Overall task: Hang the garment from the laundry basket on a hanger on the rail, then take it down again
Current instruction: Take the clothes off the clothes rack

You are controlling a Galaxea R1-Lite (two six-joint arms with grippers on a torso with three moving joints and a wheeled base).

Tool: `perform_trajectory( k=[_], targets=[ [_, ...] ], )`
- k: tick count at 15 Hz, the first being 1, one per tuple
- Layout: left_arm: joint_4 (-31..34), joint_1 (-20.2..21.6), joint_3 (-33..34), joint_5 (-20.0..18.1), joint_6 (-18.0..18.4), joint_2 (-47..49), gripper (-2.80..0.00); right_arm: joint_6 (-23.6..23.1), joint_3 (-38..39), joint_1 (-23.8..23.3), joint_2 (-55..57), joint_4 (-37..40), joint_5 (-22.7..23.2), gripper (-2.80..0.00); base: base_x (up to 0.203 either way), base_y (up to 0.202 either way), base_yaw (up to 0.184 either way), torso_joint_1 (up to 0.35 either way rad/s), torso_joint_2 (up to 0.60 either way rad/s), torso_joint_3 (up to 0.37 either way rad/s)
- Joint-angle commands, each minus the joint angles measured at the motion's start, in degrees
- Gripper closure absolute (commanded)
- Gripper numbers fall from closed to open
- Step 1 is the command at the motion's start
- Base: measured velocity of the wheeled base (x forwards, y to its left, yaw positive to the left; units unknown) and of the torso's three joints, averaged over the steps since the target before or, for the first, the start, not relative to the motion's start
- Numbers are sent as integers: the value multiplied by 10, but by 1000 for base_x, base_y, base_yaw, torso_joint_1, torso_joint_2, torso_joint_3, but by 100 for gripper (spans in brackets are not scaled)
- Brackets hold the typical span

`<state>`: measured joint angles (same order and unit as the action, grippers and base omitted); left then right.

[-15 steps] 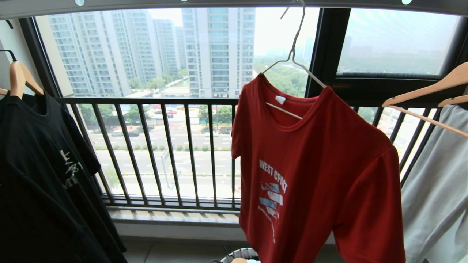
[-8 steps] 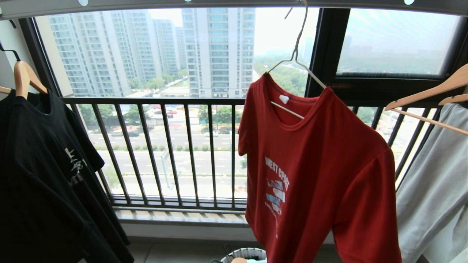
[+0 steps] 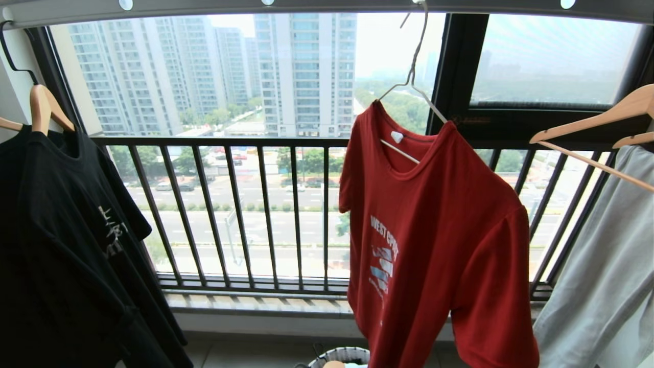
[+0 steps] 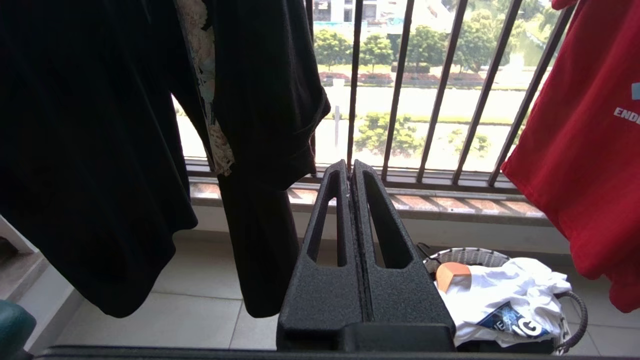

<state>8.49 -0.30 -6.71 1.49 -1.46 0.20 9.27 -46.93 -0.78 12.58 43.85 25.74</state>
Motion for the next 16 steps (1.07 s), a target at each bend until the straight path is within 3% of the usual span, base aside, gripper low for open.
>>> perform_trajectory(
  k=[1, 8, 11, 14, 16],
  targets=[
    [-88, 0, 68, -4, 32, -2, 0, -22, 53, -1, -39, -19, -37, 0, 0, 0, 0, 0, 0, 0],
    [-85, 0, 67, -4, 39, -2, 0, -98, 304, 2, -125, -305, -189, 0, 0, 0, 0, 0, 0, 0],
    [-85, 0, 67, -3, 27, -2, 0, -114, 403, 2, -126, -416, -209, 0, 0, 0, 0, 0, 0, 0],
    [-85, 0, 67, -3, 16, -2, 0, -145, 469, 2, -127, -476, -233, 0, 0, 0, 0, 0, 0, 0],
    [-85, 0, 67, -3, 7, -2, 0, -156, 471, 2, -126, -458, -251, 0, 0, 0, 0, 0, 0, 0]
  ],
)
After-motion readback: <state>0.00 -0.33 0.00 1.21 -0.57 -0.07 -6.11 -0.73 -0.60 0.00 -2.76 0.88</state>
